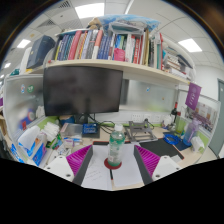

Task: Pour water

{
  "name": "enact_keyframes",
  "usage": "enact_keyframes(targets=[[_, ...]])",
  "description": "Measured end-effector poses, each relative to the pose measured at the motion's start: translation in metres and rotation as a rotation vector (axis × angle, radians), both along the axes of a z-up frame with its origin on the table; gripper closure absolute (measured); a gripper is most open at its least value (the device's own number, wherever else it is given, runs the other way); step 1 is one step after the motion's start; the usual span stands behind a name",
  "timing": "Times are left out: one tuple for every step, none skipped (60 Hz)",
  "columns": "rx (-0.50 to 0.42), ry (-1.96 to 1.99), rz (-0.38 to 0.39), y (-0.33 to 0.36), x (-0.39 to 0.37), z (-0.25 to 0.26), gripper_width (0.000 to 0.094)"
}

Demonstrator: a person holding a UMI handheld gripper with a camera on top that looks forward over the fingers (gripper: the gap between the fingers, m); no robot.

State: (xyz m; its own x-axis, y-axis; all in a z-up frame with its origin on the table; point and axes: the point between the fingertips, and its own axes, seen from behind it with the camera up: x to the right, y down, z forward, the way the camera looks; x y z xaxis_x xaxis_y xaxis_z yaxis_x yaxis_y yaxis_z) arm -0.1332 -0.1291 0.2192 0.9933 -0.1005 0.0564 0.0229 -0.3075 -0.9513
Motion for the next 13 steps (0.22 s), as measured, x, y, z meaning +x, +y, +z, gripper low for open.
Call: enact_keyframes(targets=[[0.001,0.000,-0.002,-0.0011,-0.0001,0.0002,0.0083],[0.003,0.002,-0.004,-0.0019,-0.0003,0.0007,0.0085],[0.006,0.004,-0.006,-0.0025,-0.0005,0.0016,0.0084],[0.008,0.005,-0.009,-0.0025,-0.0009,0.0023,0.0086],[0.010,0.009,-0.012,-0.0029,-0.0006,0.0028,0.0086],[0.012,0.013,-0.015,-0.0032,-0.0006,0.0034,0.0083],[0.015,0.018,-0.019,-0.0033,-0.0008,0.0039,0.0084],[0.017,0.024,-0.021,-0.0031,-0.0011,0.0047,0.0085],[0.020,0.030,-0.023,-0.0028,-0.0017,0.0056,0.0084],[0.023,0.035,-0.024,-0.0021,-0.0024,0.0059,0.0082],[0.025,0.038,-0.023,-0.0016,-0.0030,0.0065,0.0082],[0.026,0.041,-0.022,-0.0011,-0.0035,0.0067,0.0082],[0.026,0.044,-0.021,-0.0005,-0.0038,0.0068,0.0084]])
